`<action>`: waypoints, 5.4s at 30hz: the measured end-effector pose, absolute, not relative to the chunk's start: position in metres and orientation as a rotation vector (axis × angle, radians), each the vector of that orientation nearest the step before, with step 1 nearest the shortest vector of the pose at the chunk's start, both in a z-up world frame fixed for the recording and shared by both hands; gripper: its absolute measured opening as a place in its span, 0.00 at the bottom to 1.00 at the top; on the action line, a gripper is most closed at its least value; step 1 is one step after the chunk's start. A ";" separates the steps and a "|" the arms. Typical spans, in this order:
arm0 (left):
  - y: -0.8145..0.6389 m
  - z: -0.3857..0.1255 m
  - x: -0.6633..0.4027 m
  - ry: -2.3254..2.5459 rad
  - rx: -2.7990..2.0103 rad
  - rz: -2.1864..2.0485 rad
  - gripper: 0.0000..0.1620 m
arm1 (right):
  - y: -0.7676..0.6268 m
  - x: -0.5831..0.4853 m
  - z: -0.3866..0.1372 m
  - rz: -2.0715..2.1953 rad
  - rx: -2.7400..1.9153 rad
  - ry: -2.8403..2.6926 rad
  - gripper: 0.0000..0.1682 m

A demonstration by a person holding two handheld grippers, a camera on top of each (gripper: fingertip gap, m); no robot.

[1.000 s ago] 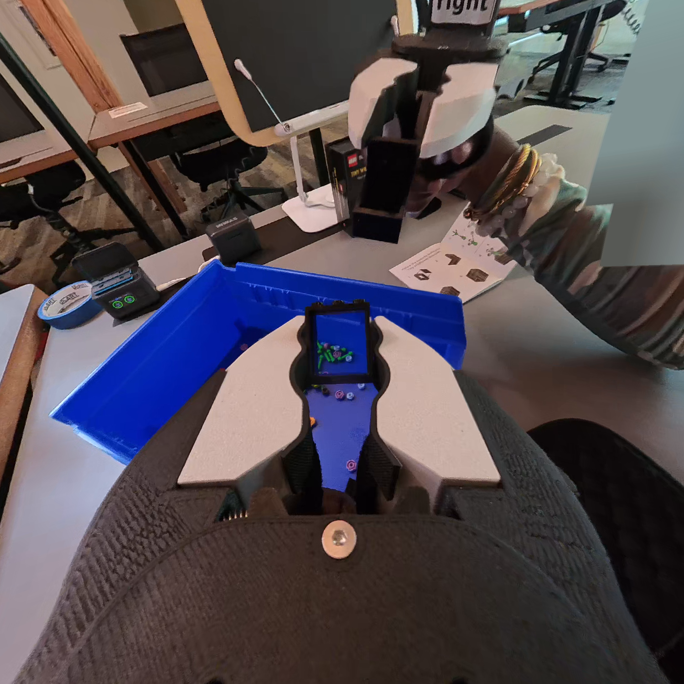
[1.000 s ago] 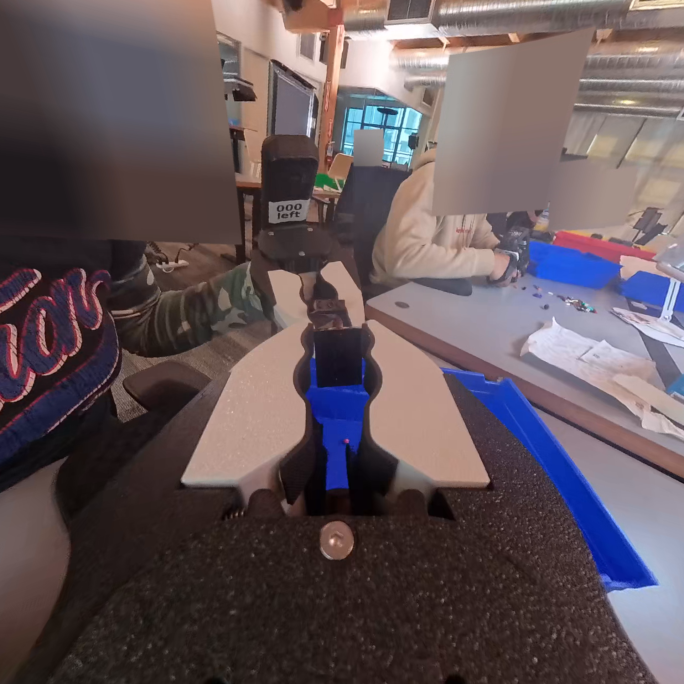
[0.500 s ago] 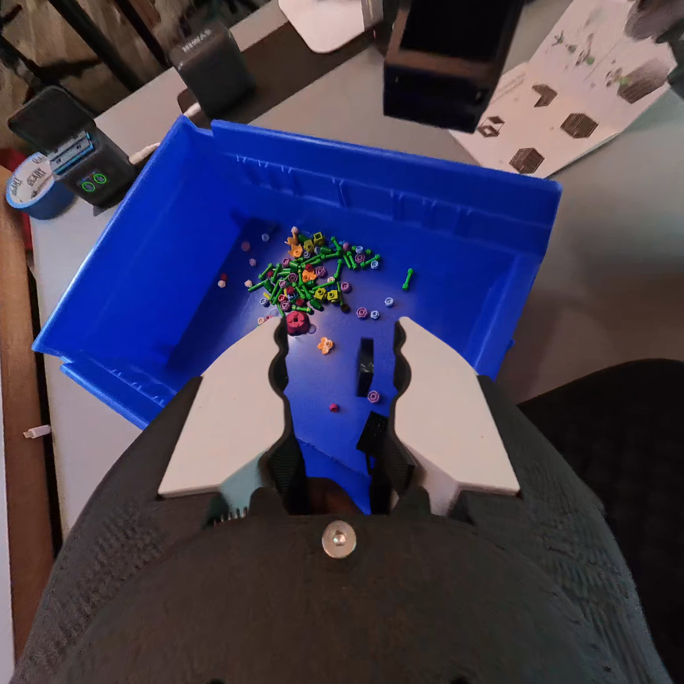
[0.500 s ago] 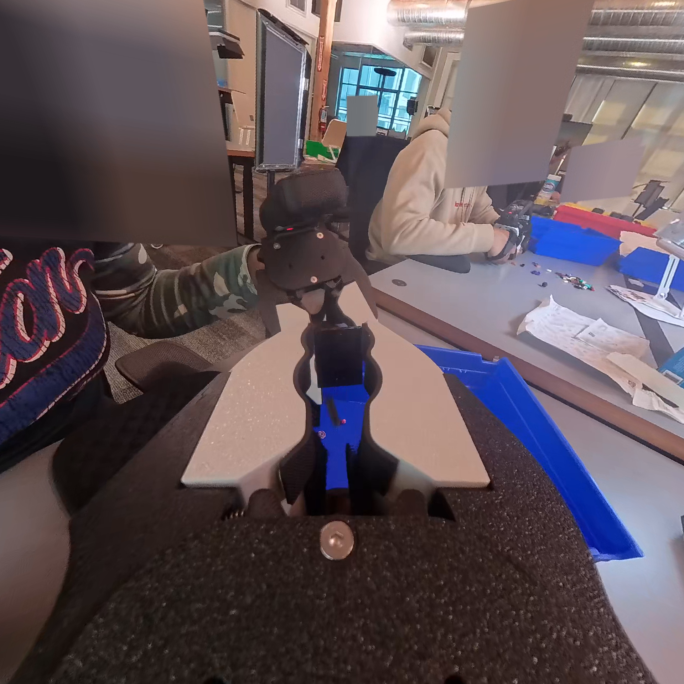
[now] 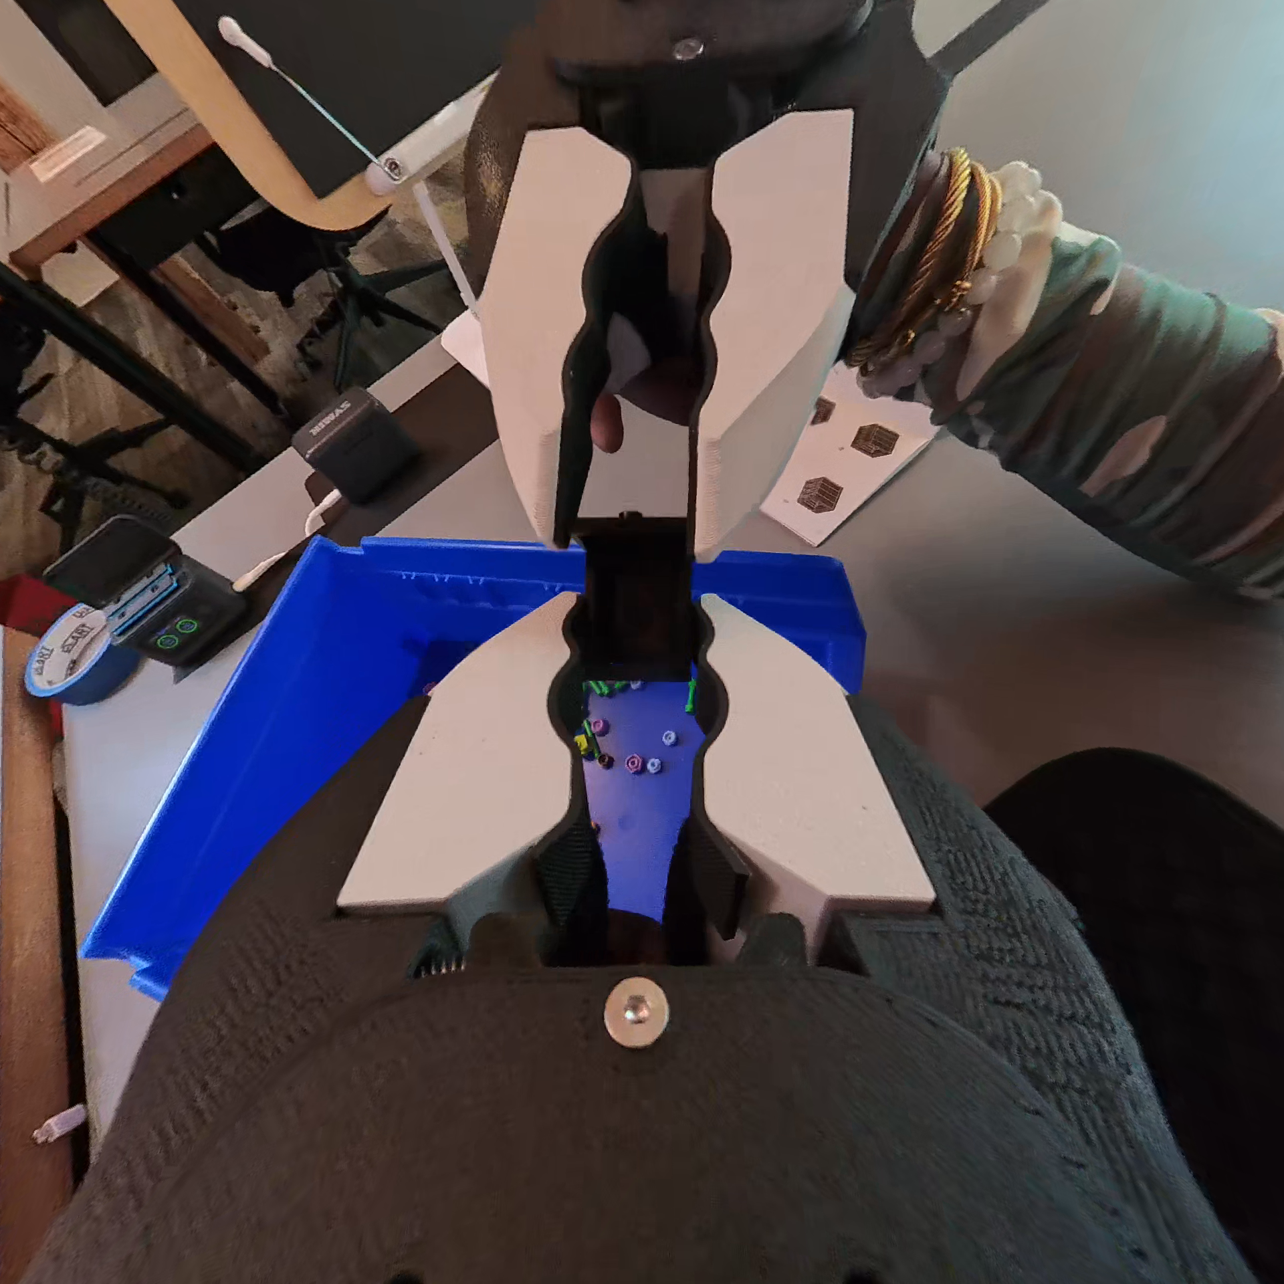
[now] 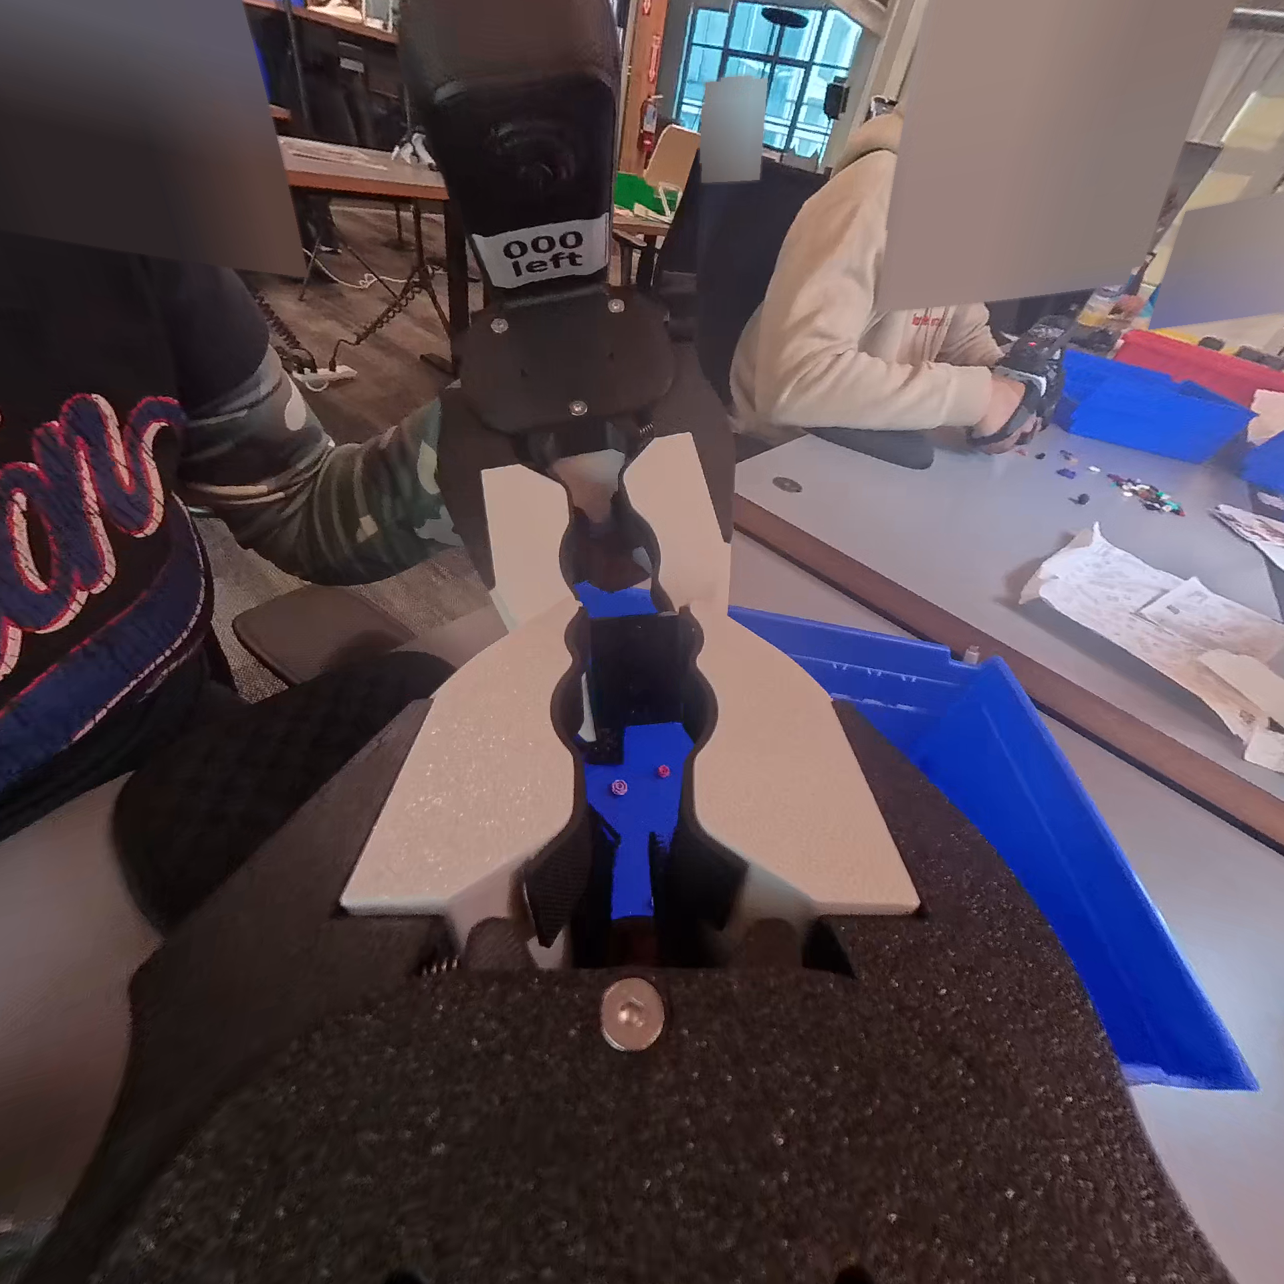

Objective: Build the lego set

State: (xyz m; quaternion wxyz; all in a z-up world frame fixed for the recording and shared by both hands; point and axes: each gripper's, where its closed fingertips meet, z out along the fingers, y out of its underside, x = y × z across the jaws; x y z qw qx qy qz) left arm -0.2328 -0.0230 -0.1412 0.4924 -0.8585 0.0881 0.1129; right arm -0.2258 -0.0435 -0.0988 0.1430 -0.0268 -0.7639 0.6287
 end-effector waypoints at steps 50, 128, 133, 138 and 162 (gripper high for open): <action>-0.054 -0.097 -0.228 -0.020 -1.595 -0.010 0.17 | -0.069 -0.228 -0.106 1.904 -0.087 -2.274 0.15; -0.125 -0.208 -0.315 -0.588 -2.106 0.462 0.46 | 0.055 -0.302 -0.212 0.574 -1.414 -2.288 0.50; -0.135 -0.208 -0.320 -0.638 -2.134 0.497 0.39 | 0.053 -0.291 -0.229 0.468 -1.427 -2.391 0.45; -0.145 -0.213 -0.323 -0.694 -2.129 0.483 0.36 | 0.044 -0.281 -0.241 0.427 -1.406 -2.506 0.39; -0.132 -0.191 -0.276 -0.357 -2.091 0.482 0.49 | 0.056 -0.210 -0.133 0.501 -1.134 -2.263 0.62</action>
